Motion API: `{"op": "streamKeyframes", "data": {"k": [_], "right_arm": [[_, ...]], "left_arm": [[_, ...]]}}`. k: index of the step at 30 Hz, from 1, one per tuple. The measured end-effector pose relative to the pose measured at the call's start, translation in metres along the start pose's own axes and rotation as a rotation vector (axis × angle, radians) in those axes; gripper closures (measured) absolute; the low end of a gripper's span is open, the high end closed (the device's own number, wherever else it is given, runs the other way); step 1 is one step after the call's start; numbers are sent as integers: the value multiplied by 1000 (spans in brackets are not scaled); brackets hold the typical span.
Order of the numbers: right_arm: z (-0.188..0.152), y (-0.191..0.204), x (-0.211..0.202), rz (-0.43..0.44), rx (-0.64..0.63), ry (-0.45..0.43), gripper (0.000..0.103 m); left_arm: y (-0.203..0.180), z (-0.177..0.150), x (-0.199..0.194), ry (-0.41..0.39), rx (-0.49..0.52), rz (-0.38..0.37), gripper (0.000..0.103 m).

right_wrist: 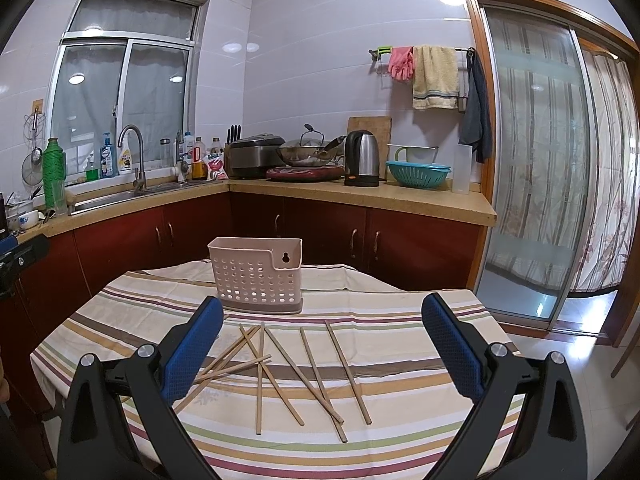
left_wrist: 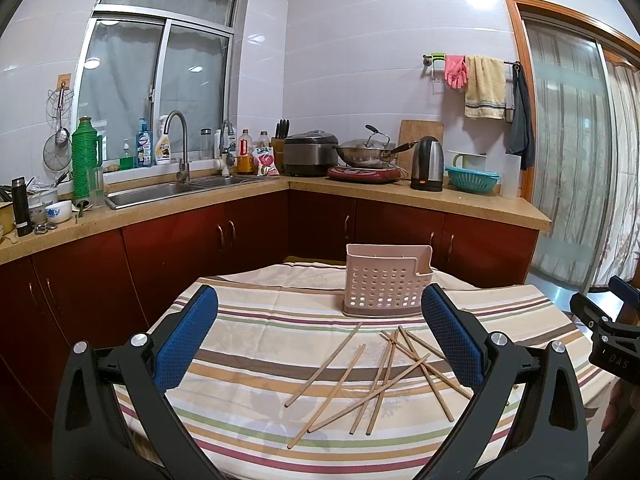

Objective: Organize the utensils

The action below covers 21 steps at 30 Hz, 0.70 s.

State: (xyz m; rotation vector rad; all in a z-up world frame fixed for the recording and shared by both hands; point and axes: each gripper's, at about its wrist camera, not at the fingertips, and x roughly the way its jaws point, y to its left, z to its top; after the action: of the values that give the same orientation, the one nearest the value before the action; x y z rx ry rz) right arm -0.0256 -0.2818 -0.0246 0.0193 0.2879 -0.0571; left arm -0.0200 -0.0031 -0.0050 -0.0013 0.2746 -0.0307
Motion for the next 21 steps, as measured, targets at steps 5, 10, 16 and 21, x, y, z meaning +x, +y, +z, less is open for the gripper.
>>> {"op": "streamKeyframes", "data": {"k": [5,10,16,21], "right_arm": [[0,0,0,-1,1,1,6],[0,-1,0,0,-1,3,6],[0,-1,0,-1,0,3,6],[0,0,0,-1,-2,2,6]], "left_arm": [[1,1,0,-1,0,0,4],[0,0,0,1,1,0,4],[1,0,0,1,-1,0,4],[1,0,-1,1,-1,0,4]]}}
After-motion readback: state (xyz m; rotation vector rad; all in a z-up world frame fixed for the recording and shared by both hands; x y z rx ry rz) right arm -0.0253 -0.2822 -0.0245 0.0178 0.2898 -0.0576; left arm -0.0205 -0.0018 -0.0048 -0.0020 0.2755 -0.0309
